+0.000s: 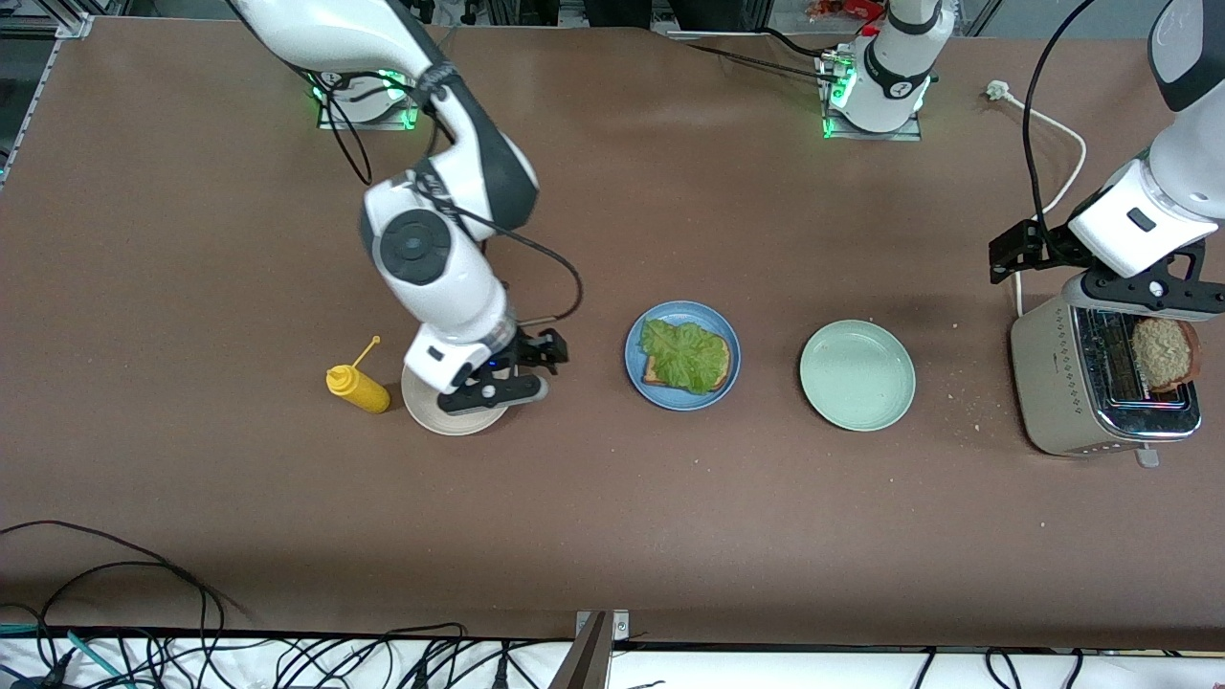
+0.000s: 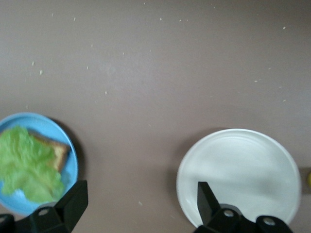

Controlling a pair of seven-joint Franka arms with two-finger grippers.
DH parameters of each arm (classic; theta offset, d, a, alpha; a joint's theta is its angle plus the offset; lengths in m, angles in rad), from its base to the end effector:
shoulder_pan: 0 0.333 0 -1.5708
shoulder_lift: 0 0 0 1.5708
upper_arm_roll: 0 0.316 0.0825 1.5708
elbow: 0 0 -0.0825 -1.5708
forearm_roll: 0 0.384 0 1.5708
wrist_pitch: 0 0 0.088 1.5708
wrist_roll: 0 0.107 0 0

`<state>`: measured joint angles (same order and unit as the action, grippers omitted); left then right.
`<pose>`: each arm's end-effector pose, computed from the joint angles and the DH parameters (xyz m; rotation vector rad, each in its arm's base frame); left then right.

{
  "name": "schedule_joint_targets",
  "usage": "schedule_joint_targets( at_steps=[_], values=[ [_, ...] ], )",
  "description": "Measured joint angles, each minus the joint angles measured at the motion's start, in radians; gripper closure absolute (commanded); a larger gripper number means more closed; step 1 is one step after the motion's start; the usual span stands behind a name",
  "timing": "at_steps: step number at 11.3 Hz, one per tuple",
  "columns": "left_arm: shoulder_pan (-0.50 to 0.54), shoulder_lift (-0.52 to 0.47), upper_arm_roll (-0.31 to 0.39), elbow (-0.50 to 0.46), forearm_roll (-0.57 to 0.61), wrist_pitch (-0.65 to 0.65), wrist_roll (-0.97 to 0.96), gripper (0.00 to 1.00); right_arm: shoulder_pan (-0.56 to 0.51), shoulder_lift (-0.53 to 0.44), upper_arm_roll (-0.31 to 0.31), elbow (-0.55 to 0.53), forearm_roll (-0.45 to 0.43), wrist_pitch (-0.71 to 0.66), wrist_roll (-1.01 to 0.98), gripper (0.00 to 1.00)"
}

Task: Make sandwich in blue plate with both arms
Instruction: 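Move the right gripper back toward the yellow mustard bottle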

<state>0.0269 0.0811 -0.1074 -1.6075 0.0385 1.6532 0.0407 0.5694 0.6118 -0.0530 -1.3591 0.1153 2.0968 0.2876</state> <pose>0.5815 -0.0408 0.5683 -3.1048 0.1941 0.0534 0.6328 0.3753 0.3762 -3.0080 -0.2847 -0.1331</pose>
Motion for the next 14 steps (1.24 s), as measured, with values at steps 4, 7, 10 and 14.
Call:
schedule_joint_targets(
  at_steps=[4,7,10,14],
  values=[
    [-0.003,0.003,-0.001,0.0,0.0,-0.006,0.0,0.0,-0.232,-0.146,0.146,-0.149,0.0,-0.08,-0.341,0.0],
    [-0.002,0.003,0.0,0.0,0.0,-0.006,0.0,0.0,-0.37,-0.193,0.199,-0.171,0.0,-0.199,-0.643,0.0],
    [-0.001,0.003,0.0,0.0,0.0,-0.007,0.0,0.0,-0.476,-0.199,0.2,-0.174,0.088,-0.252,-0.948,0.0],
    [-0.001,0.003,0.0,0.0,0.0,-0.008,0.0,0.0,-0.566,-0.186,0.052,-0.177,0.279,-0.338,-1.396,0.0]
  ],
)
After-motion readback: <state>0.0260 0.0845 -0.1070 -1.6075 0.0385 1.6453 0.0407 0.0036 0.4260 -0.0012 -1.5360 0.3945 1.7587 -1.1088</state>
